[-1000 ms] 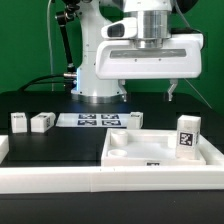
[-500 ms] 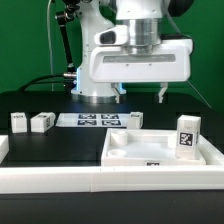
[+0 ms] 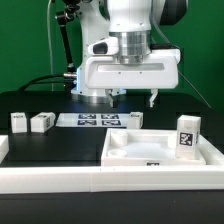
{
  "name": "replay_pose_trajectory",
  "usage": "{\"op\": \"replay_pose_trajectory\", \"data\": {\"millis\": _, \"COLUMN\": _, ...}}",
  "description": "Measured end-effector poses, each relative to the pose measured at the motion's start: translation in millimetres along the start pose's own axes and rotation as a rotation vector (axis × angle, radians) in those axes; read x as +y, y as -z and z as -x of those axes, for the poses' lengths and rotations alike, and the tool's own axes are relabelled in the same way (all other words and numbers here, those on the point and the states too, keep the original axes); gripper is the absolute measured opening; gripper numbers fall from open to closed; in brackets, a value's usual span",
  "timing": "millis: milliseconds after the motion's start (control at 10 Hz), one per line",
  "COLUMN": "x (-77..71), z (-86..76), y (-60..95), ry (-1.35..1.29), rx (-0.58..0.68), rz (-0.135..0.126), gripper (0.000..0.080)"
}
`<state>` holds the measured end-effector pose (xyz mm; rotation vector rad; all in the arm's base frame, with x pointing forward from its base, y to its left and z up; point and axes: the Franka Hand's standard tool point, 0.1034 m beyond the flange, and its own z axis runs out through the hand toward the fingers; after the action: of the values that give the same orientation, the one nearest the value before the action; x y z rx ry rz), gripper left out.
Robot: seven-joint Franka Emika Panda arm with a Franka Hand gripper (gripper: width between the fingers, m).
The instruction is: Assemble square table
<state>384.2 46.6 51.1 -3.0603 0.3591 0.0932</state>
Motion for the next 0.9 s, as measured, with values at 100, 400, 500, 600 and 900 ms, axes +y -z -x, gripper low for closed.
{"op": "replay_pose_trajectory", "data": {"millis": 100, "x": 0.4, "z": 0.6, "y": -0.4, "ry": 0.000, "rx": -0.001, "rz": 0.001, "gripper": 0.0649}}
{"op": "replay_pose_trajectory", "data": {"millis": 400, "x": 2.7, "z": -0.5, "y": -2.4, "ry": 0.006, "rx": -0.025, "rz": 0.000, "gripper": 0.0649}}
{"op": "replay_pose_trajectory", "data": {"millis": 500, "x": 2.4, "z": 2.8, "y": -4.1, "ry": 0.005, "rx": -0.054, "rz": 0.000, "gripper": 0.0649}}
{"op": "replay_pose_trajectory", "data": {"millis": 600, "x": -3.3, "z": 5.3, "y": -2.1, "ry": -0.002, "rx": -0.169, "rz": -0.009, "gripper": 0.0649}}
{"op": "replay_pose_trajectory", "data": {"millis": 900, "x": -15.5, "z": 3.2, "y": 2.6, "ry": -0.002, "rx": -0.356, "rz": -0.019, "gripper": 0.0649}}
